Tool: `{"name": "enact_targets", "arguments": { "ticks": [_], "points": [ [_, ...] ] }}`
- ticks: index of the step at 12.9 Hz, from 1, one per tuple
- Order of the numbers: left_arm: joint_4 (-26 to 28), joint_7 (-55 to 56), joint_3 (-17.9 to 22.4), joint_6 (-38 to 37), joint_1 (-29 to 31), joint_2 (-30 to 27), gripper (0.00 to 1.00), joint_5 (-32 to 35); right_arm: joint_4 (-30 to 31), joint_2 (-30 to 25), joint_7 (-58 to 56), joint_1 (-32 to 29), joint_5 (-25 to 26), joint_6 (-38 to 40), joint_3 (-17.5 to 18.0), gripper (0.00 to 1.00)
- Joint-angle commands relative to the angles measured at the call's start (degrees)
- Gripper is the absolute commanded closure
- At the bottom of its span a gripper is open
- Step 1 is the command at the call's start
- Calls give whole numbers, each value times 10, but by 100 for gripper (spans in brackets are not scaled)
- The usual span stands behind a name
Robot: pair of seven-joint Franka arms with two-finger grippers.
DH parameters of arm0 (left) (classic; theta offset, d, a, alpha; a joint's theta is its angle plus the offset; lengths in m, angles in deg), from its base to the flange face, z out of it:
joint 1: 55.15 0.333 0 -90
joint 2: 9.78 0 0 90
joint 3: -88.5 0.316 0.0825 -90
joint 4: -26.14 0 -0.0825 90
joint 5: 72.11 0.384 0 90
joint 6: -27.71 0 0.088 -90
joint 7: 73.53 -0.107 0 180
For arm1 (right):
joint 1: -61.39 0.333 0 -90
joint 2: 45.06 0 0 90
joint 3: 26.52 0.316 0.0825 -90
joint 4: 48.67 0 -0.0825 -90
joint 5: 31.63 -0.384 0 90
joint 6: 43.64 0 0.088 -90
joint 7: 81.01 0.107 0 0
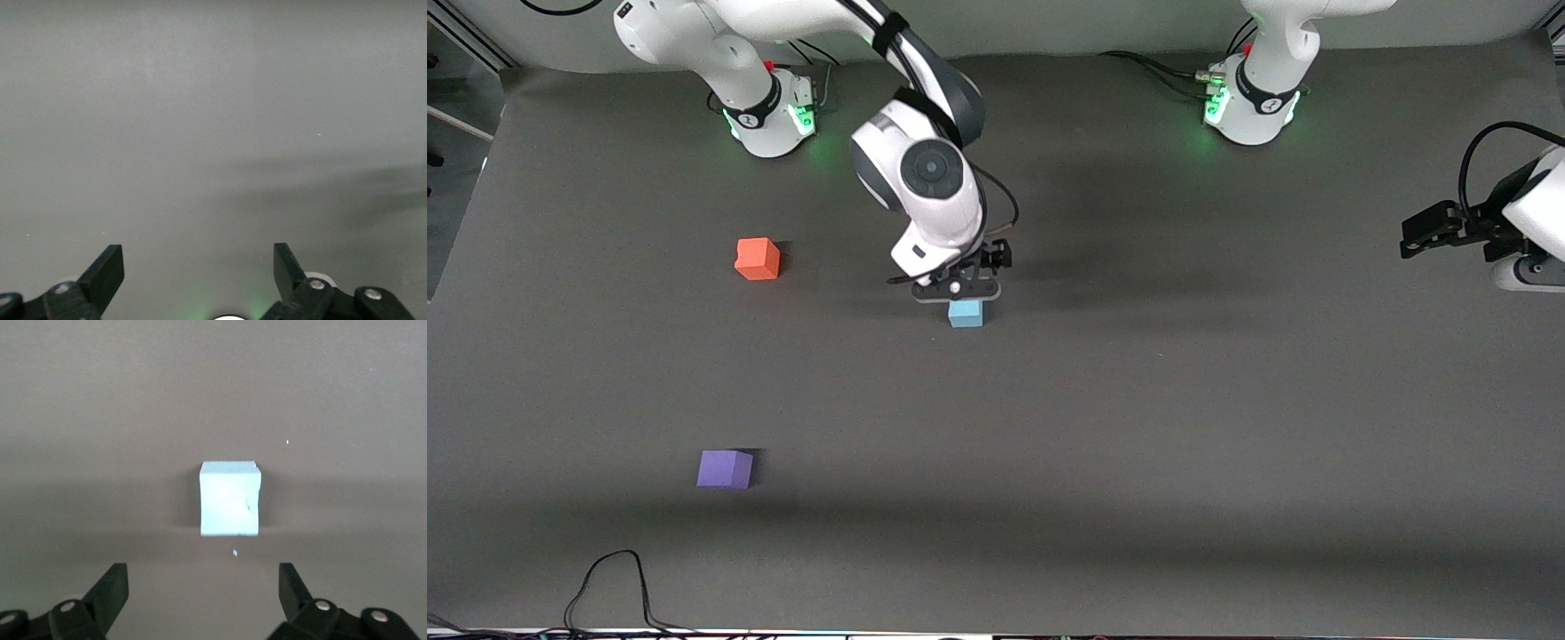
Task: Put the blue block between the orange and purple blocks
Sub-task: 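Lower the right gripper and grasp the light blue cube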
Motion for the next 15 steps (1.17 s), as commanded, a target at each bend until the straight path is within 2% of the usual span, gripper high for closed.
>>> {"name": "enact_targets", "arguments": {
  "ticks": [1,3,6,15],
  "points": [
    [16,-9,9,-3,-11,-18,0,5,9,51,6,2,11,-73,-7,0],
    [16,-9,9,-1,-11,-17,0,5,11,79,8,2,11,-111,-8,0],
    [16,-10,7,-2,-8,-17,0,4,12,95,8,2,11,-123,-15,0],
    [14,-15,8,-5,-7,-17,0,3,32,89,17,6,10,-123,-15,0]
  ]
}}
